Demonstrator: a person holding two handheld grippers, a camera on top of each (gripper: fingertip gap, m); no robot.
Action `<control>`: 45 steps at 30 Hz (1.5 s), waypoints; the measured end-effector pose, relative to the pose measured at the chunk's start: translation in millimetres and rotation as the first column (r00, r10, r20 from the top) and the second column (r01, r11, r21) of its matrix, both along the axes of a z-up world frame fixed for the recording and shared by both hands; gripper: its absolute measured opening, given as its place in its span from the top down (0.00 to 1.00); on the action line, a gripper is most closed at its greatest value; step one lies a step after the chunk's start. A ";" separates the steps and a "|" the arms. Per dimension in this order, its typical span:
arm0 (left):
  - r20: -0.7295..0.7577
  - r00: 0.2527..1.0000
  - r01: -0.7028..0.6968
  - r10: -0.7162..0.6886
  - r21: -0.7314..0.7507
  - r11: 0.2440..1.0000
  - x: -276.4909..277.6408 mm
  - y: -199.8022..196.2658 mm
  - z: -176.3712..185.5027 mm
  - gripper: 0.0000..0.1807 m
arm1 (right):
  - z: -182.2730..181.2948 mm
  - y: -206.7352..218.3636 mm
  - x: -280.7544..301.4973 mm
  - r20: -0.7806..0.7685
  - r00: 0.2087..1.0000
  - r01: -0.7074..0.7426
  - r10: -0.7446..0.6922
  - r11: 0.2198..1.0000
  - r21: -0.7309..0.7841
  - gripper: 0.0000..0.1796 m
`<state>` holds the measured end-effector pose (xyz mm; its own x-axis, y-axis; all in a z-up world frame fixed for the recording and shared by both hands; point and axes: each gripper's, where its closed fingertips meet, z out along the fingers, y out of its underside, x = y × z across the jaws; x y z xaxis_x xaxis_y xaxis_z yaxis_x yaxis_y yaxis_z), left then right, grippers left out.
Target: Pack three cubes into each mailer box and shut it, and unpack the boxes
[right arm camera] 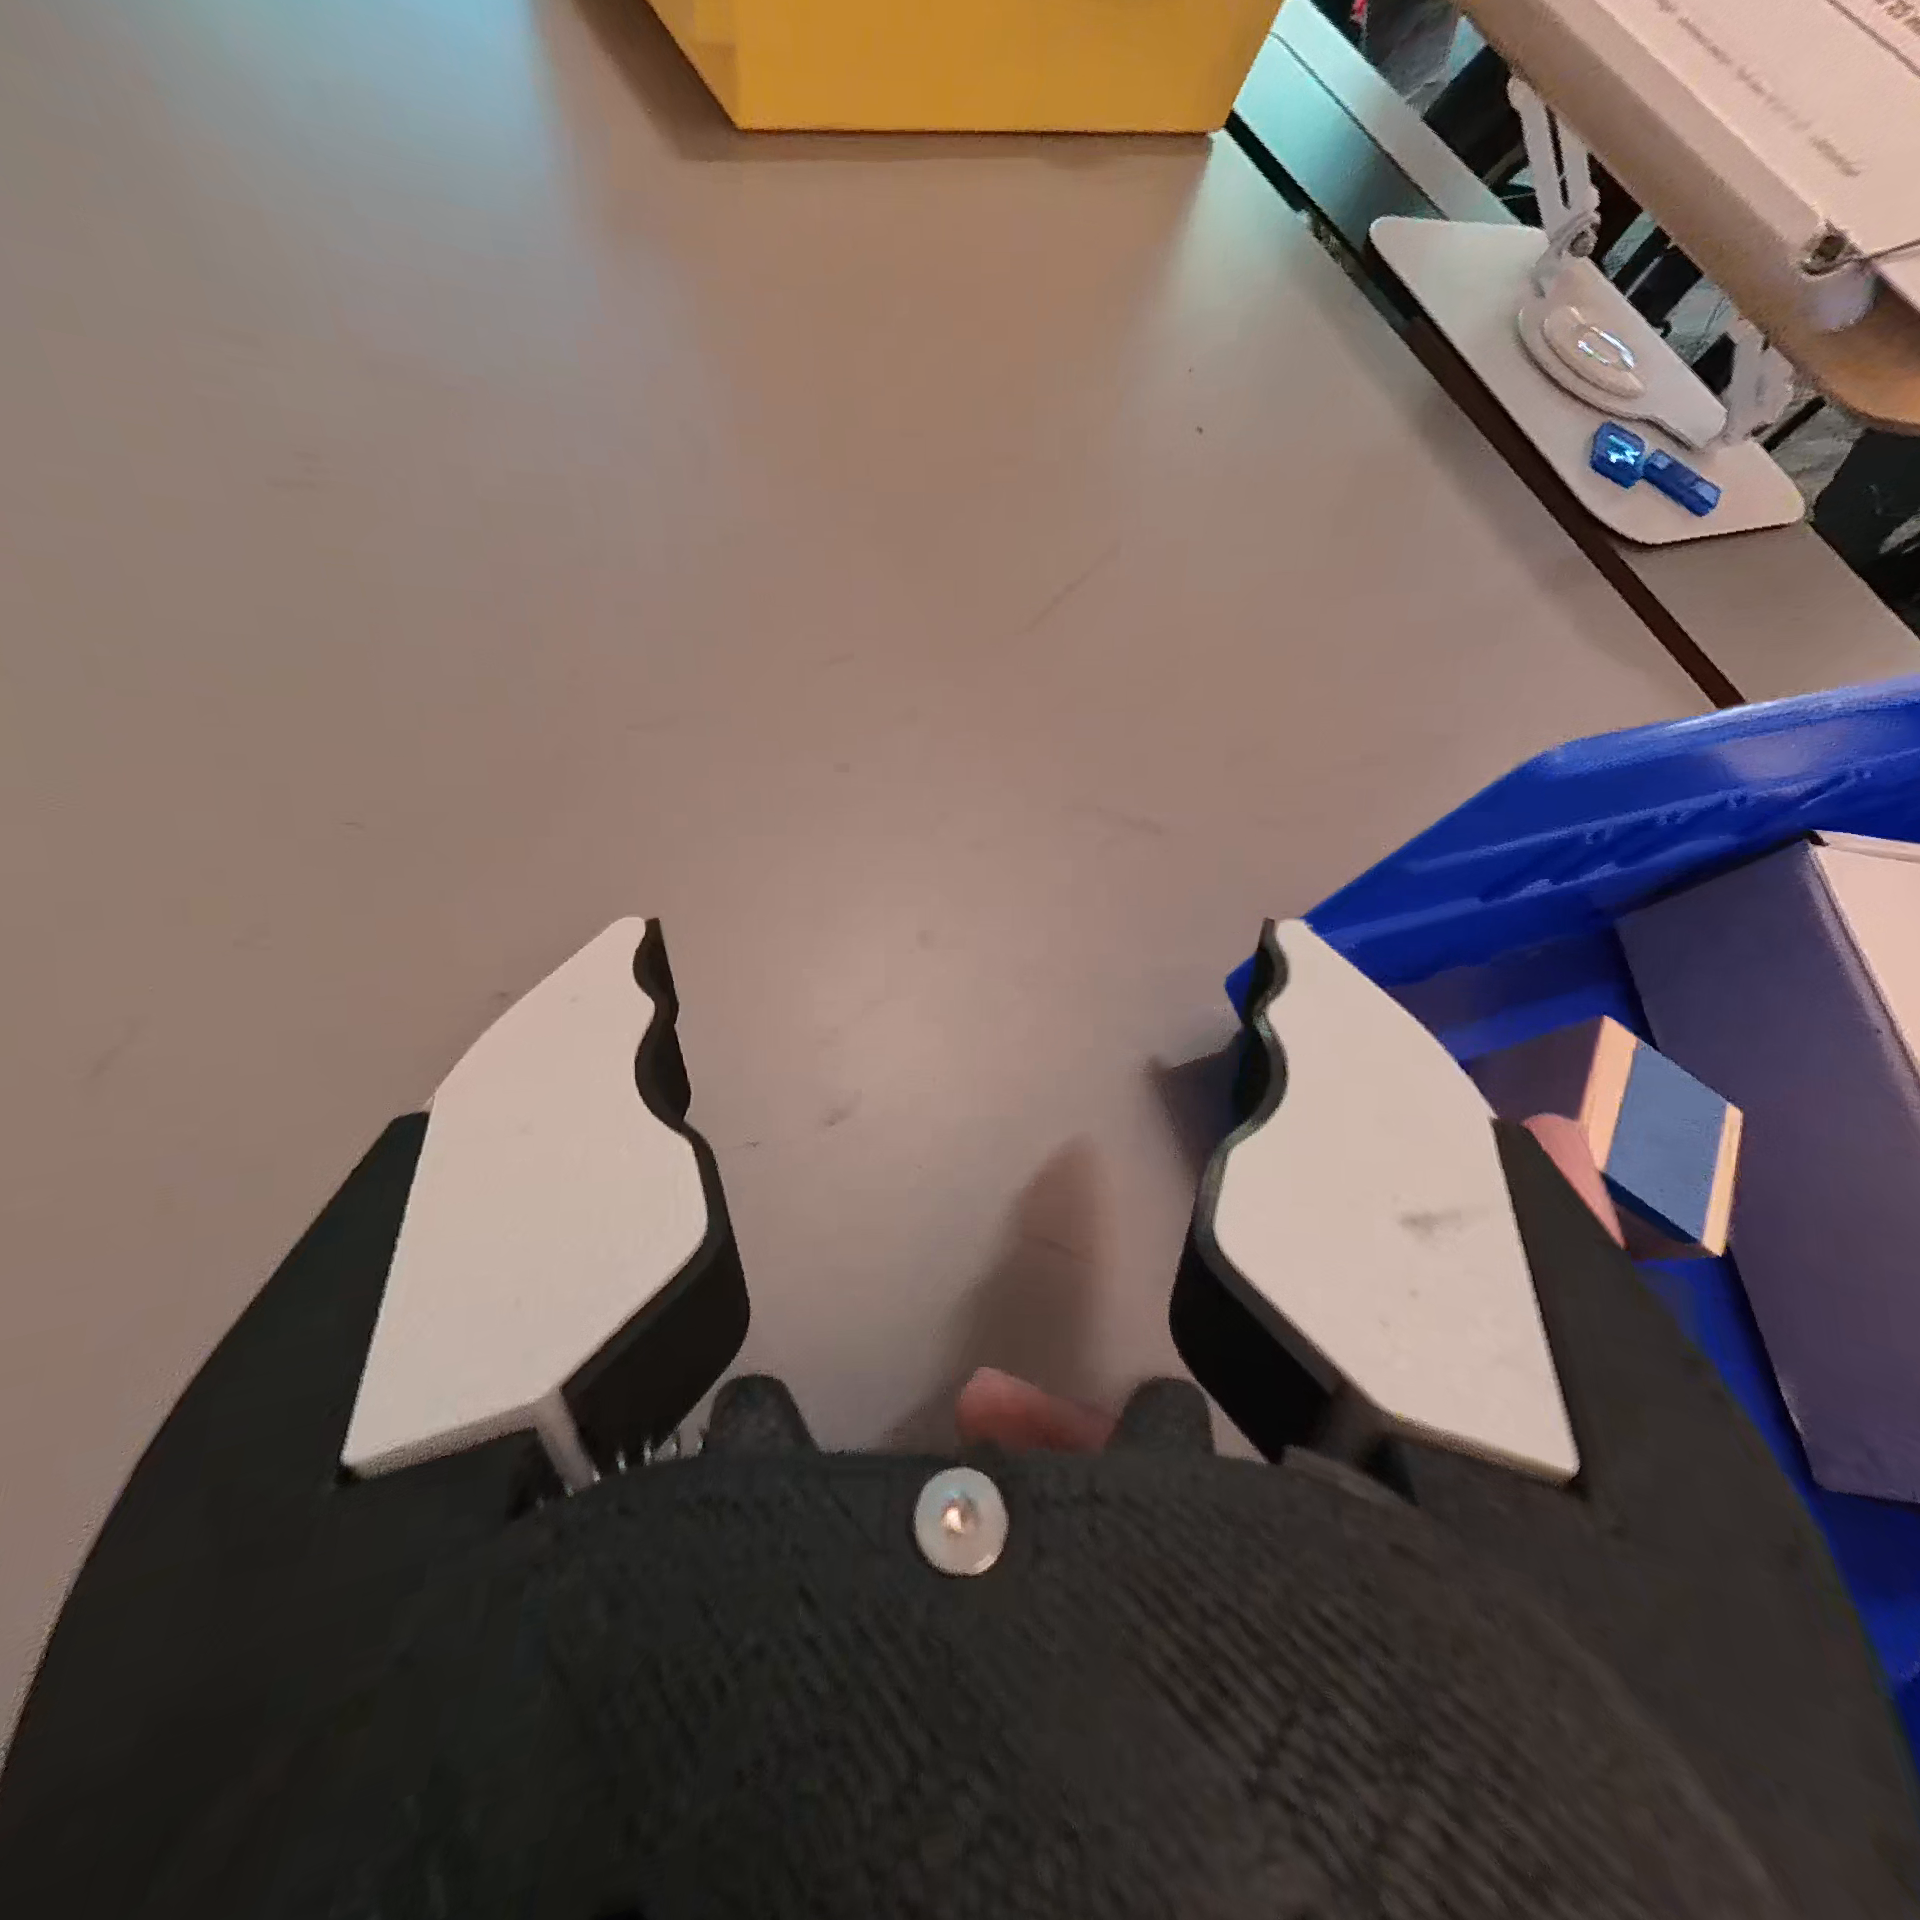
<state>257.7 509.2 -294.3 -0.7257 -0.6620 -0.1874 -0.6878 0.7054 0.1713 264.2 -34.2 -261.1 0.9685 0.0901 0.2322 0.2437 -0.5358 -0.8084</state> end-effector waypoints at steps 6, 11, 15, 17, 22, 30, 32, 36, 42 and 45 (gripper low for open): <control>-0.004 0.999 0.035 -0.035 0.060 0.998 -13.6 -7.7 14.3 0.32 | 9.2 -1.0 2.6 0.022 1.000 0.016 -0.017 1.000 0.019 0.43; 0.212 0.971 0.080 -0.115 0.166 0.983 1.7 -30.2 90.9 1.00 | 26.8 0.3 0.7 0.041 0.999 0.028 -0.031 0.997 0.066 0.44; 0.178 0.984 -0.012 0.003 0.050 0.999 -24.9 -51.8 108.0 0.66 | 33.6 6.7 -13.0 0.085 0.996 -0.027 0.022 0.998 0.055 0.43; 0.151 0.986 -0.079 0.078 0.004 0.997 -38.7 -52.2 106.8 0.62 | 35.6 5.8 -19.1 0.125 0.991 -0.056 0.051 0.998 0.035 0.43; 0.177 0.975 -0.130 0.138 -0.056 0.990 -48.8 -45.5 93.9 0.51 | 44.5 -2.5 -25.2 0.148 0.987 -0.071 0.064 0.996 0.046 0.43; 0.121 0.991 -0.047 0.048 -0.012 0.999 -28.2 -41.0 55.6 0.44 | 43.0 -11.1 -16.7 0.123 0.992 -0.049 0.042 0.997 0.053 0.43; 0.125 0.992 -0.034 0.031 0.028 0.999 -16.1 -34.0 45.1 0.44 | 37.3 -12.0 -15.0 0.109 0.993 -0.048 0.043 0.998 0.042 0.44; 0.079 0.997 0.000 -0.004 0.047 0.999 -1.0 -25.1 25.5 0.38 | 25.8 -12.3 -9.1 0.073 0.997 -0.035 0.033 0.999 0.026 0.43; -0.080 0.996 -0.041 0.044 0.041 0.998 -7.5 -7.2 -1.3 0.19 | 11.3 -10.5 -5.2 0.030 0.999 -0.028 0.028 1.000 0.009 0.44; -0.134 0.987 -0.095 0.089 -0.038 0.995 -13.3 -10.6 -7.9 0.19 | 3.2 -10.5 -5.4 0.020 0.999 -0.037 0.037 0.999 -0.015 0.44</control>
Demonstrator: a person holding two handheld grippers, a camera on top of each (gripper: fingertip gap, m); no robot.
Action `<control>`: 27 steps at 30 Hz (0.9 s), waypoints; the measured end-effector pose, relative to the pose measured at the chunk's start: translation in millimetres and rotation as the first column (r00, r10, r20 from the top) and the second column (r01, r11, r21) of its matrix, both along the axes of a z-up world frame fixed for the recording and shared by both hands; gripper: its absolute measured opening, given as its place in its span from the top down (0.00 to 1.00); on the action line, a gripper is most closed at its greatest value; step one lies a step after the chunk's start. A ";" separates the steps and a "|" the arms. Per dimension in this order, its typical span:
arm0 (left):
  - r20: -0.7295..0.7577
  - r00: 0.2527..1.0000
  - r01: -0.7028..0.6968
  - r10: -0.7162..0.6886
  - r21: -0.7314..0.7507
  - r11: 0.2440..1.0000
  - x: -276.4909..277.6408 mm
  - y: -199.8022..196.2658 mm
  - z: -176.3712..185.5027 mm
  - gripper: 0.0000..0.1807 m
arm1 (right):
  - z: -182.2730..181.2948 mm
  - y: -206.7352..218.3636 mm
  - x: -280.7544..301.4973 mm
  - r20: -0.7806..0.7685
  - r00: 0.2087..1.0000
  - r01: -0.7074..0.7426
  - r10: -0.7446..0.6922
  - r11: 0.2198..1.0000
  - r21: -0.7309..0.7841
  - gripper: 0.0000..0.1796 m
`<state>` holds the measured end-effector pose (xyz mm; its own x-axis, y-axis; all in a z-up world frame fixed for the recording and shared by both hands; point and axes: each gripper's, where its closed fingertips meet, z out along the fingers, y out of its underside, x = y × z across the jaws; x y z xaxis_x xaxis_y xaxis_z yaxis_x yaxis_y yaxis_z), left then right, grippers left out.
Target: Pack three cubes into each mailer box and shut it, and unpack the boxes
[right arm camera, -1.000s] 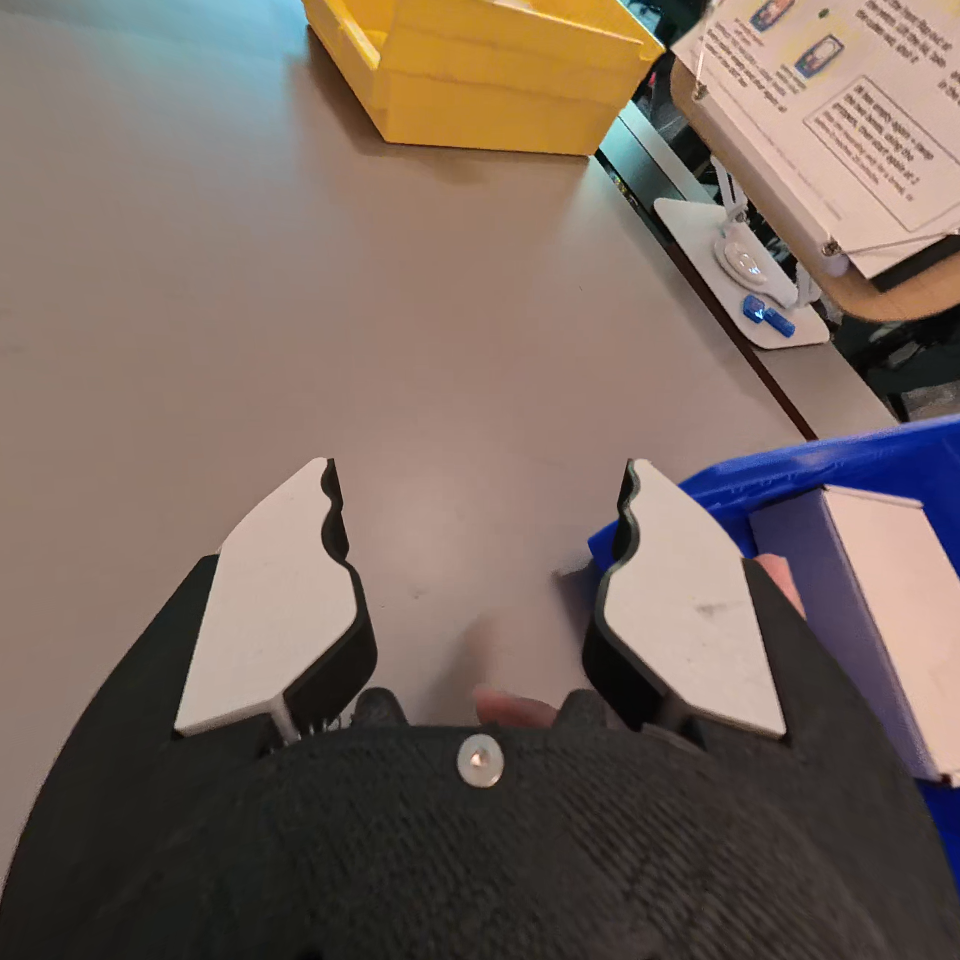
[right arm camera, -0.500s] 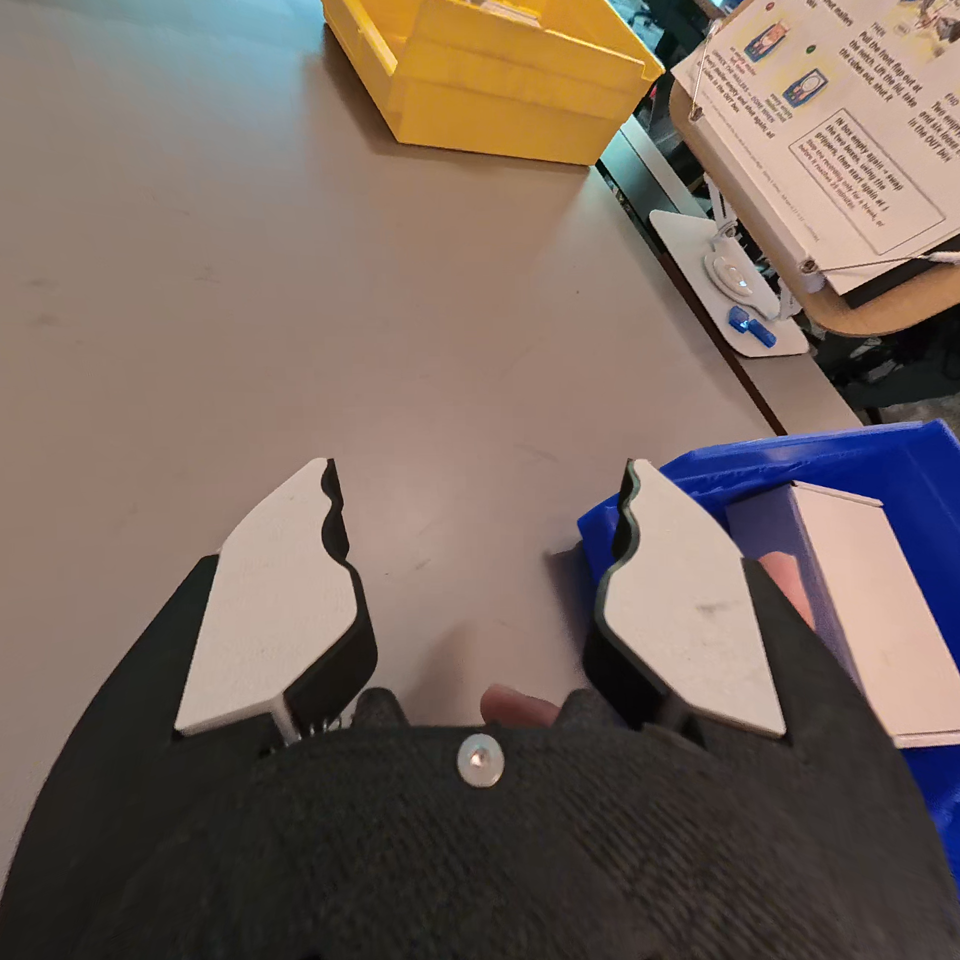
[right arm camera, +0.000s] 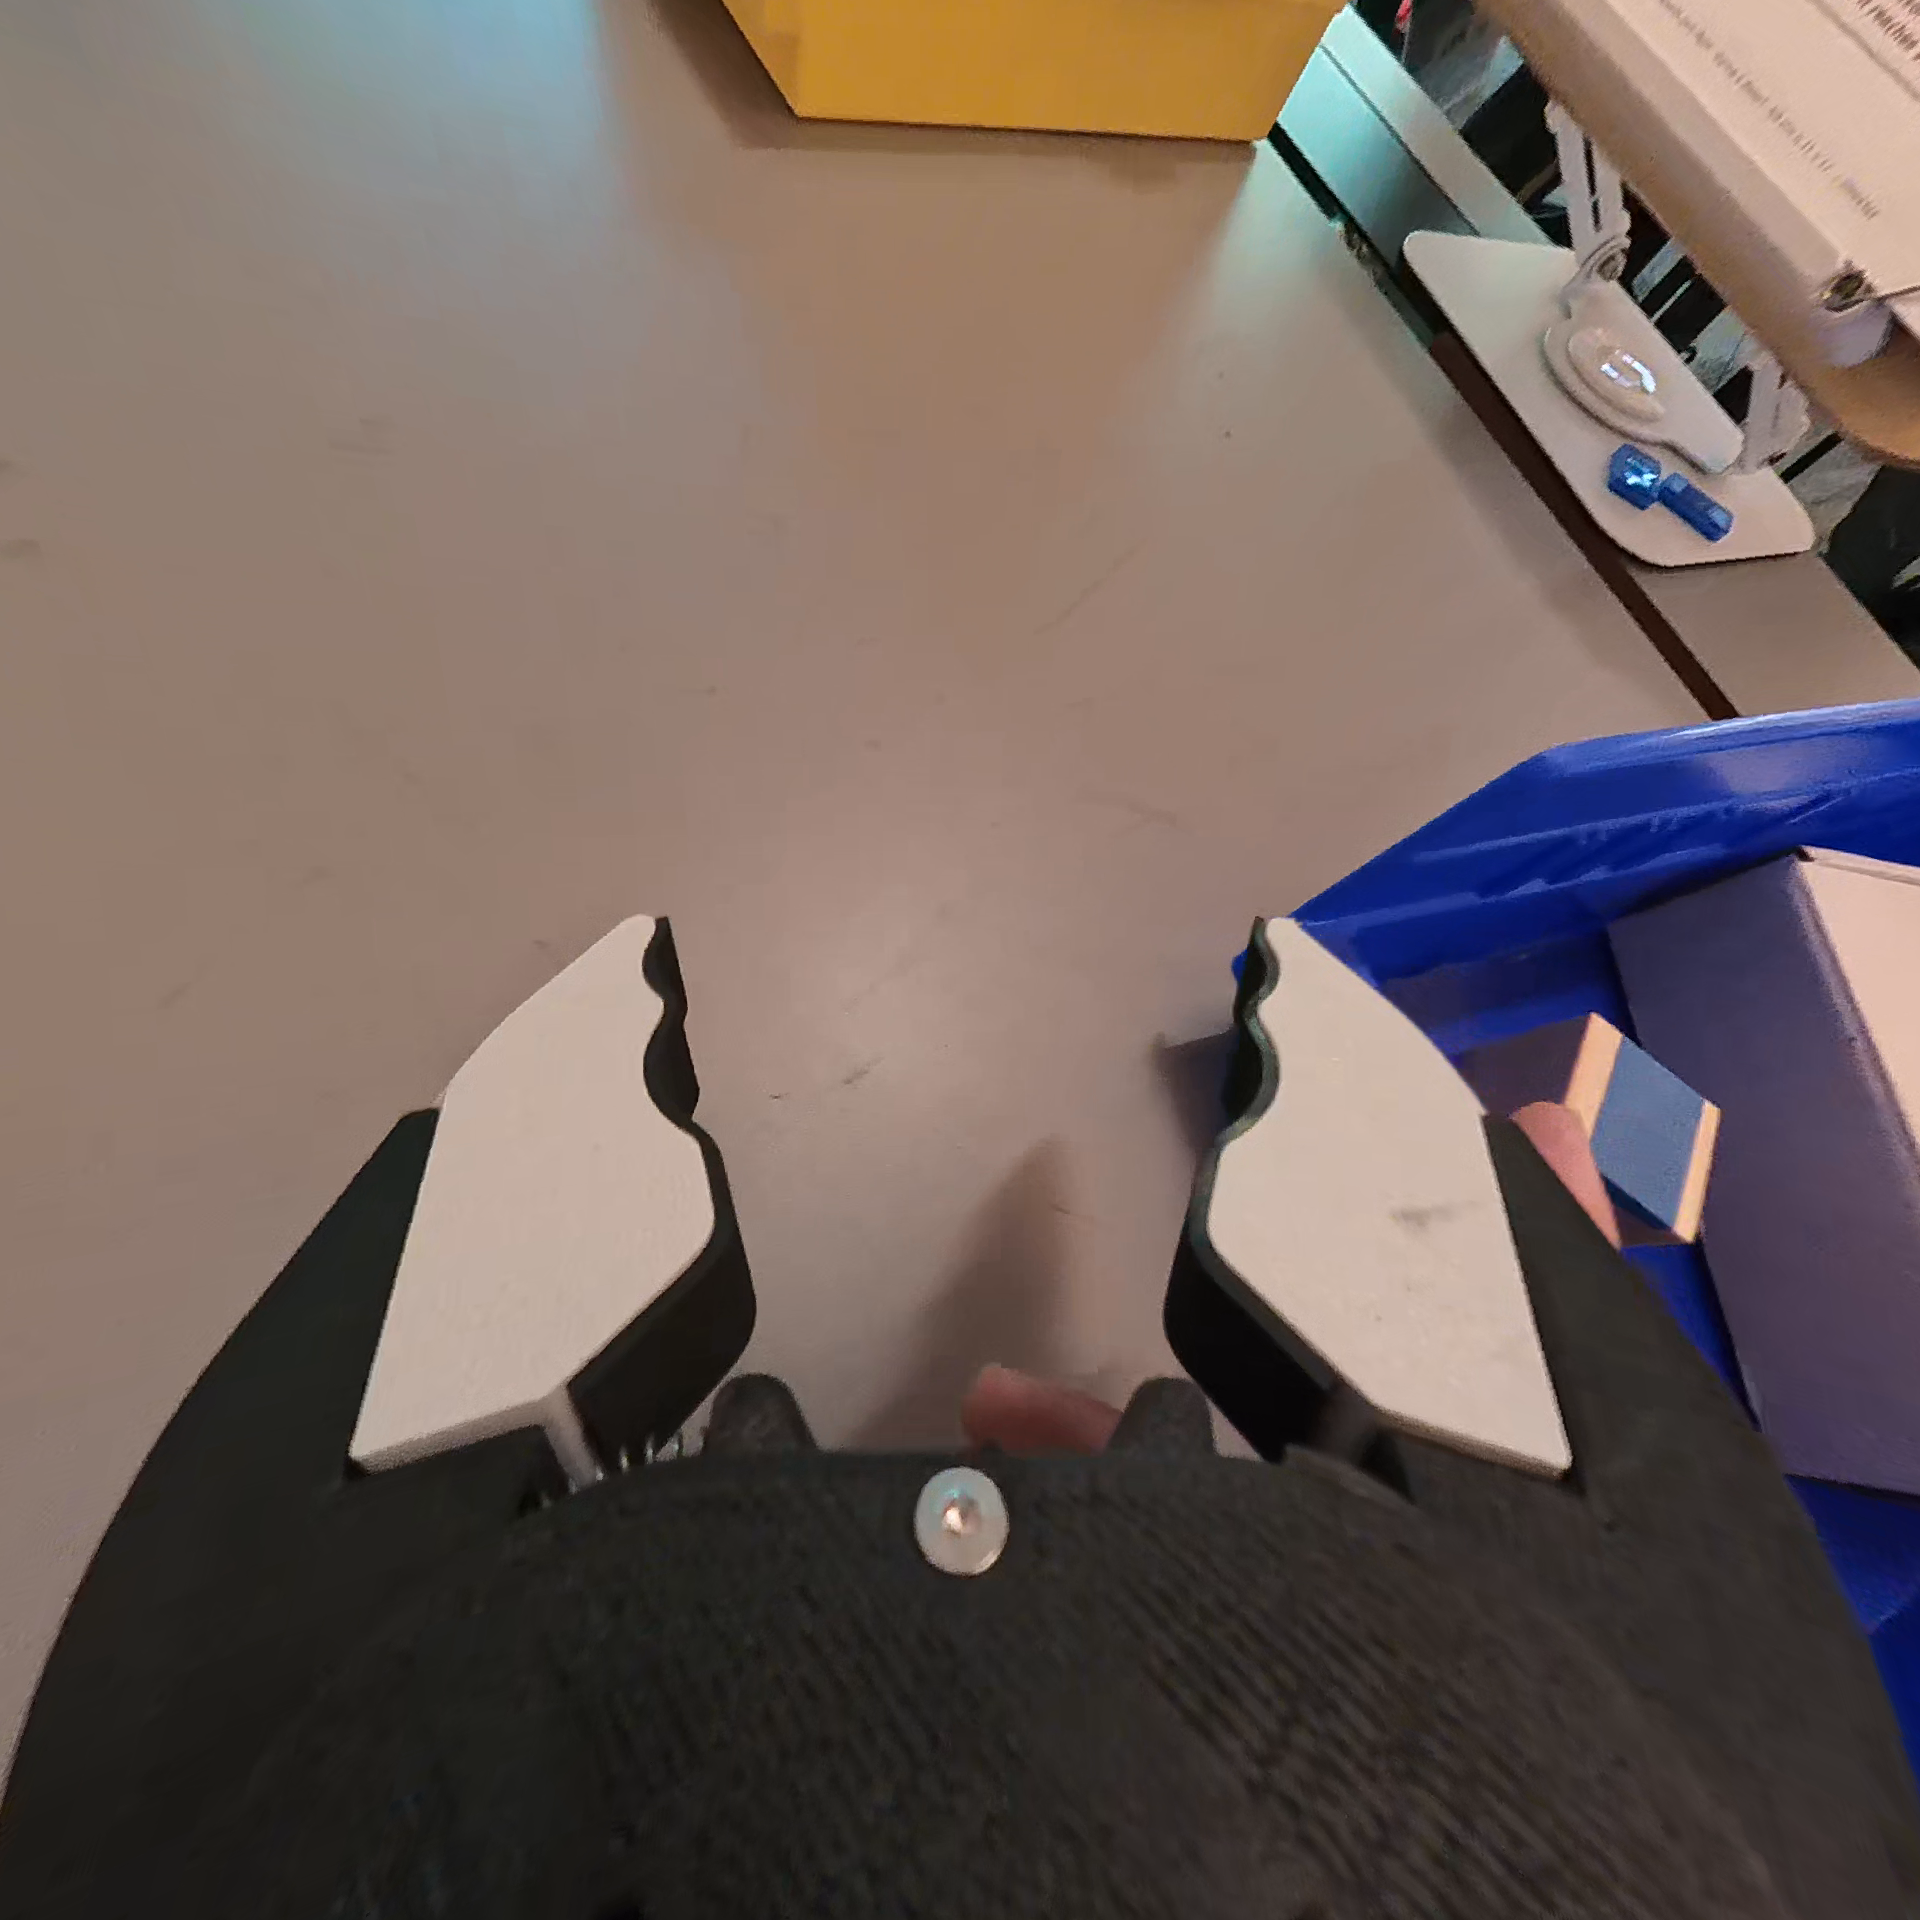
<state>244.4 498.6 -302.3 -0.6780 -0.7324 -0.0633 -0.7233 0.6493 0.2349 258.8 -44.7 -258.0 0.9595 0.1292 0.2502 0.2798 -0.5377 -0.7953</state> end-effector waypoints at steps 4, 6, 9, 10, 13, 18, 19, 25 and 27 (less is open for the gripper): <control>0.018 1.000 -0.009 0.010 -0.019 1.000 -2.1 -1.2 -4.0 0.19 | -7.3 0.8 -0.1 -0.017 1.000 -0.005 0.005 1.000 -0.016 0.44; 0.008 1.000 0.001 0.000 -0.005 1.000 -2.5 -0.7 -3.9 0.19 | -10.6 1.3 -0.2 -0.024 1.000 -0.007 0.007 1.000 -0.022 0.44; 0.007 1.000 0.008 -0.008 0.006 1.000 -2.4 -0.6 -3.8 0.19 | -14.7 2.2 -0.5 -0.023 1.000 -0.007 0.006 0.999 -0.038 0.44; 0.012 1.000 0.005 -0.005 0.002 1.000 -2.4 -0.7 -4.0 0.19 | -15.6 2.1 -0.9 -0.018 1.000 -0.008 0.008 0.999 -0.044 0.44; 0.027 1.000 0.002 -0.002 -0.011 1.000 -2.1 -0.9 -4.6 0.19 | -14.6 2.5 -1.0 -0.012 1.000 -0.010 0.009 0.999 -0.037 0.44; 0.023 1.000 0.017 -0.019 0.046 0.999 -3.3 0.2 -0.3 0.19 | -5.7 2.0 2.9 -0.021 1.000 0.019 -0.019 1.000 0.001 0.44; 0.039 0.999 0.028 -0.030 0.046 0.999 -3.3 -1.8 0.9 0.20 | -3.3 1.4 3.1 -0.014 1.000 0.022 -0.022 1.000 0.004 0.44; 0.118 0.993 0.001 0.000 -0.006 1.000 -8.1 -21.5 27.8 0.25 | 7.8 -2.4 -0.2 0.018 1.000 0.020 -0.021 1.000 0.017 0.44; 0.084 0.996 0.001 -0.002 0.010 1.000 -20.4 -24.7 32.7 0.25 | 11.1 -1.7 -2.7 0.022 1.000 0.012 -0.013 1.000 0.027 0.44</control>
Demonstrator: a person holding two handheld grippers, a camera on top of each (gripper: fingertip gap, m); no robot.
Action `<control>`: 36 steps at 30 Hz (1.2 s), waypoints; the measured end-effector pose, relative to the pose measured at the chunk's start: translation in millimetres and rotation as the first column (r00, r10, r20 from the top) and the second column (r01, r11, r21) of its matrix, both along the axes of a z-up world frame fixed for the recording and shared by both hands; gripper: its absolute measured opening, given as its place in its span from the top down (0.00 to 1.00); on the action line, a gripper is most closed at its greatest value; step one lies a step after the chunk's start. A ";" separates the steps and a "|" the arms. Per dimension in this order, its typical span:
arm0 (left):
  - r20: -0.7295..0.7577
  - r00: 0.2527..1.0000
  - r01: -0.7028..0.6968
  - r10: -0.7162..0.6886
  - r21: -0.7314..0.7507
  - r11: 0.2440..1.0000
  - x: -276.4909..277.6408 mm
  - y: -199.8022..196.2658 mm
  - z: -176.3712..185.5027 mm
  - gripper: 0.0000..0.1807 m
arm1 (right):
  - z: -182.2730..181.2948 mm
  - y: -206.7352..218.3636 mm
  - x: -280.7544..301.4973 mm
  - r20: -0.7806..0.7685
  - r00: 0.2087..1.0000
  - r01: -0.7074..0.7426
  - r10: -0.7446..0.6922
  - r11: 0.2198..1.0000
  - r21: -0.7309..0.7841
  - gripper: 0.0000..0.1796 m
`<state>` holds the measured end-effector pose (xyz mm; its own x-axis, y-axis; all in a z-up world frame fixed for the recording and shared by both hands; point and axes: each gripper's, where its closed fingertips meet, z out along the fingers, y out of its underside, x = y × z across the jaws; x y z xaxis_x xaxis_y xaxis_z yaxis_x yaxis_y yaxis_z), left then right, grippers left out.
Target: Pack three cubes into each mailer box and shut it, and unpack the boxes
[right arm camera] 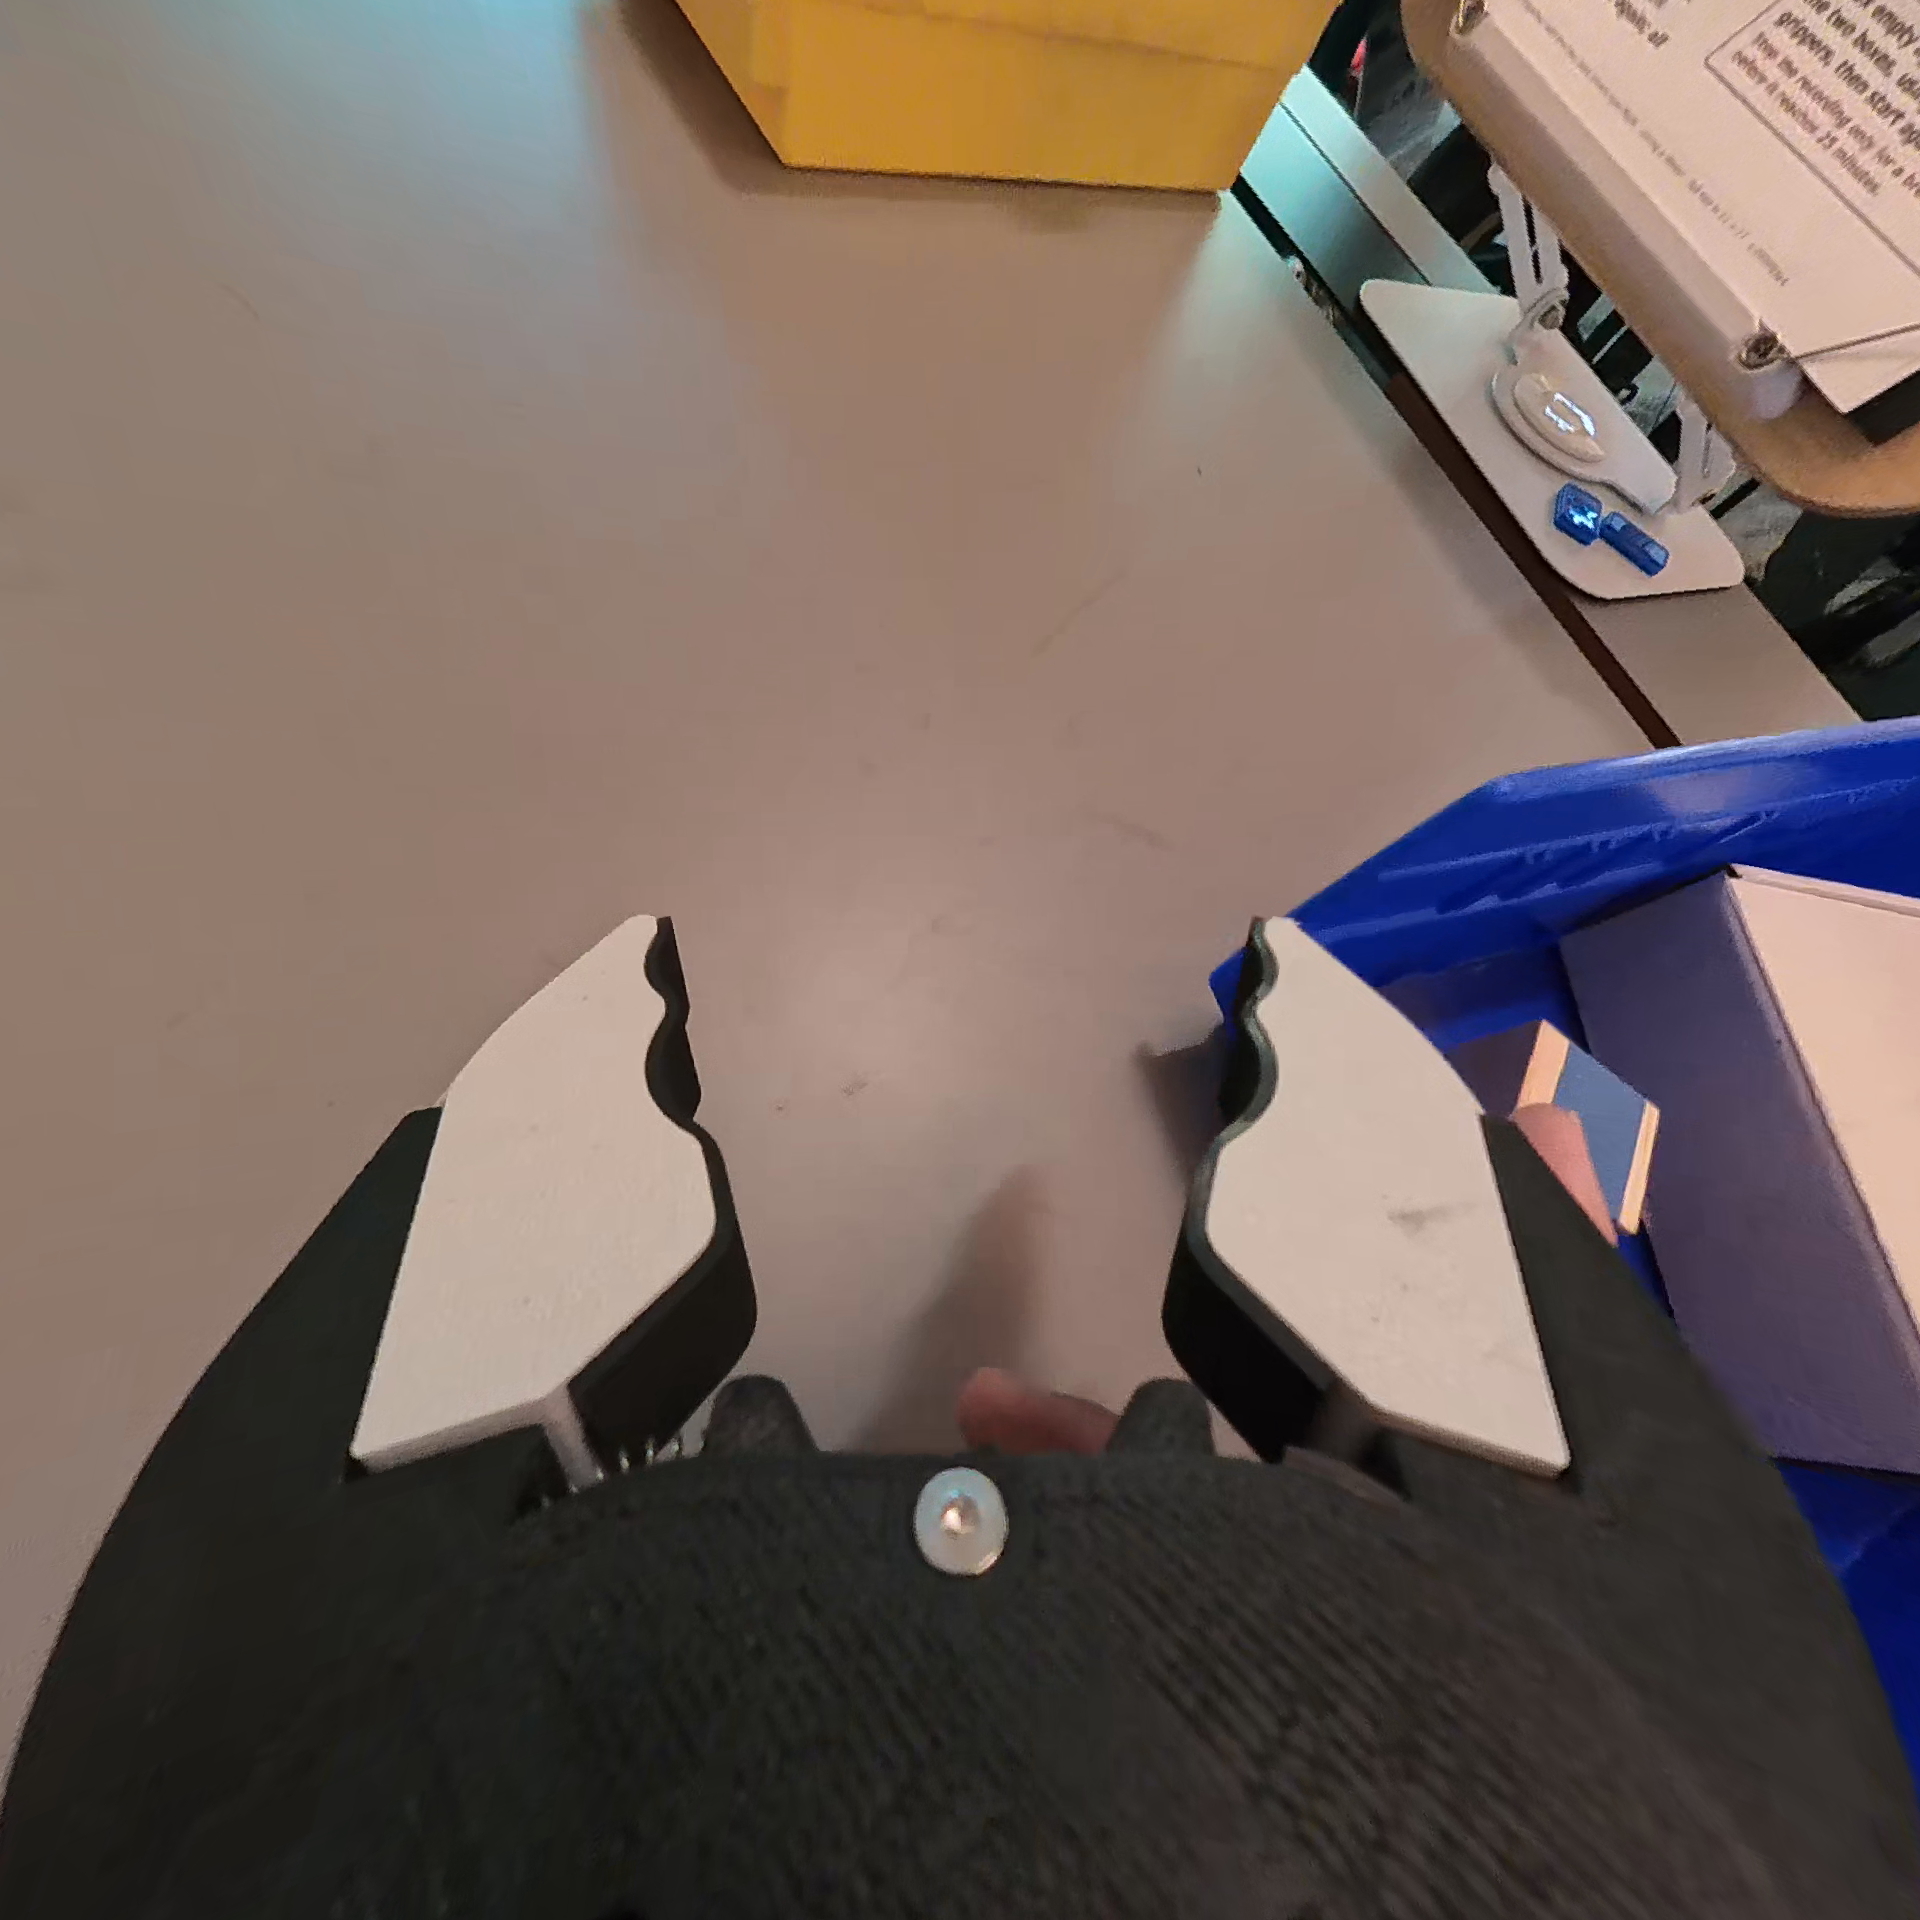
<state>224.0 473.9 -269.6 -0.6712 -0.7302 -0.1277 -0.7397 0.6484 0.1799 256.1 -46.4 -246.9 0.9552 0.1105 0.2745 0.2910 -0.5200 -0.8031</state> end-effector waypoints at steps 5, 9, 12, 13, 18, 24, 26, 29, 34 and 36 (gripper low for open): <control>-0.048 0.998 0.054 -0.050 0.084 0.995 -23.5 -5.5 10.1 0.26 | 5.5 1.3 -5.3 0.038 0.999 -0.019 0.020 1.000 -0.009 0.44; 0.033 0.999 0.032 -0.034 0.059 0.998 -26.3 -19.4 45.5 0.26 | 13.5 -2.8 -8.3 0.078 0.997 -0.020 0.021 1.000 -0.010 0.44; 0.118 0.992 0.051 -0.053 0.023 0.998 -25.6 -40.5 85.6 0.26 | 26.2 -2.8 -11.9 0.092 0.995 -0.026 0.024 0.999 0.025 0.44; 0.156 0.986 0.057 -0.057 0.005 0.998 -24.5 -50.4 101.0 0.26 | 30.5 -2.8 -12.8 0.097 0.995 -0.028 0.024 0.999 0.038 0.44; 0.378 0.925 0.124 -0.052 -0.171 0.977 -17.5 -140.1 156.5 0.26 | 43.6 -2.2 -9.2 0.129 0.992 -0.001 -0.010 0.996 0.085 0.46; 0.432 0.902 0.148 0.008 -0.327 0.933 -35.8 -279.2 104.1 0.26 | 46.9 1.9 -12.9 0.178 0.984 0.002 -0.016 0.997 0.080 0.47; 0.410 0.912 0.128 0.026 -0.343 0.930 -46.5 -316.3 61.6 0.26 | 50.7 5.2 -18.4 0.177 0.984 -0.005 -0.011 0.996 0.090 0.49; 0.359 0.933 0.117 0.006 -0.321 0.940 -64.5 -357.8 -0.3 0.26 | 55.4 13.4 -27.7 0.114 0.993 -0.008 -0.006 0.993 0.121 0.57; 0.393 0.914 0.061 0.102 -0.382 0.922 -73.0 -404.4 -26.6 0.26 | 37.4 30.3 -42.1 -0.035 0.999 -0.013 0.016 0.997 0.081 0.77; 0.423 0.899 0.056 0.115 -0.371 0.927 -74.0 -410.9 -28.2 0.27 | 26.2 35.5 -48.6 -0.074 0.997 -0.017 0.020 0.999 0.031 0.88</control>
<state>150.1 63.0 -297.8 -0.5891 -0.7994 -0.1185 -0.7066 0.5806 -0.4046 207.5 -11.0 -220.7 0.9711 0.1209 0.2060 0.2389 -0.4899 -0.8384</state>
